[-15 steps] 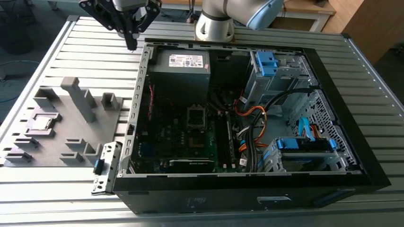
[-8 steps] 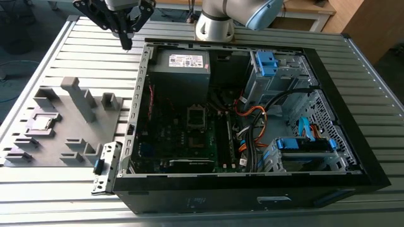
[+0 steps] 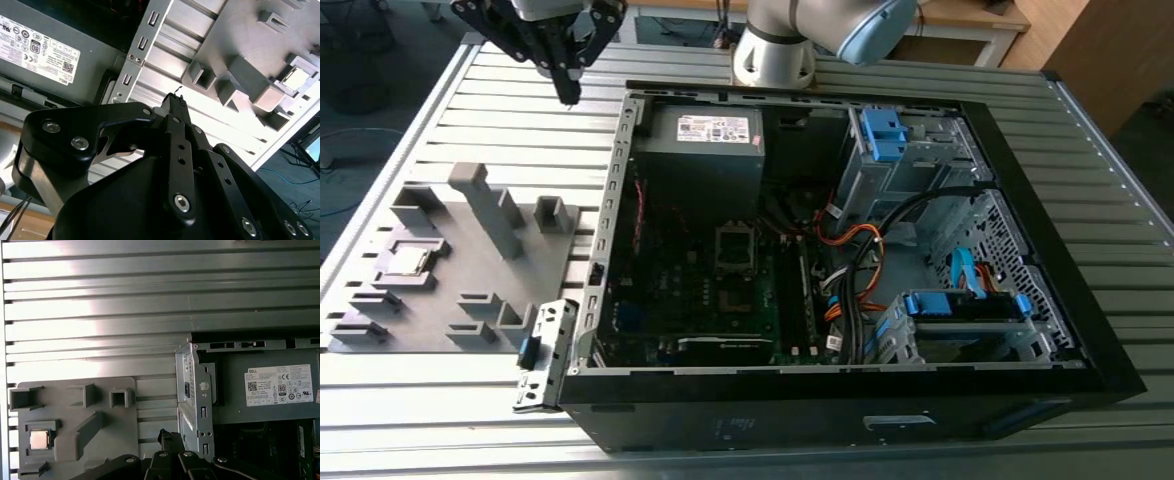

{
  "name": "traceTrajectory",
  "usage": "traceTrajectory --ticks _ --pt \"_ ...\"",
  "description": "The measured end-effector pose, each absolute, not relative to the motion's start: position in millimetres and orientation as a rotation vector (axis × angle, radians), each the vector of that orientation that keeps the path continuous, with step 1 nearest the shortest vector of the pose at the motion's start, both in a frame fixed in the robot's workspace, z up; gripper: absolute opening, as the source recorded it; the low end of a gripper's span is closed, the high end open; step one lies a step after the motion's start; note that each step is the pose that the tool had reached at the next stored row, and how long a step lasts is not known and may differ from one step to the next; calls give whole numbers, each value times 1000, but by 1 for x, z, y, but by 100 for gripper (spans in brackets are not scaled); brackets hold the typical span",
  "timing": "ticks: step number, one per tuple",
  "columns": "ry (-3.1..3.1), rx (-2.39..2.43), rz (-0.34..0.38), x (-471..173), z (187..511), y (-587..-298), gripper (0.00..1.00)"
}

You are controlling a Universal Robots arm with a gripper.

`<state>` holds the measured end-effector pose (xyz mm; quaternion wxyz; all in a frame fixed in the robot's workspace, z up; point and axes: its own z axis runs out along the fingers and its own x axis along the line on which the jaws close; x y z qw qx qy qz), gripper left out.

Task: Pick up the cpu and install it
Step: 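Reach for the cpu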

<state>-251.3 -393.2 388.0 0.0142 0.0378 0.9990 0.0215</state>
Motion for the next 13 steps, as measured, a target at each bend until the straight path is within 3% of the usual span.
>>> traceTrajectory --ticks 13 --pt "3110 118 67 -276 386 -392 11"
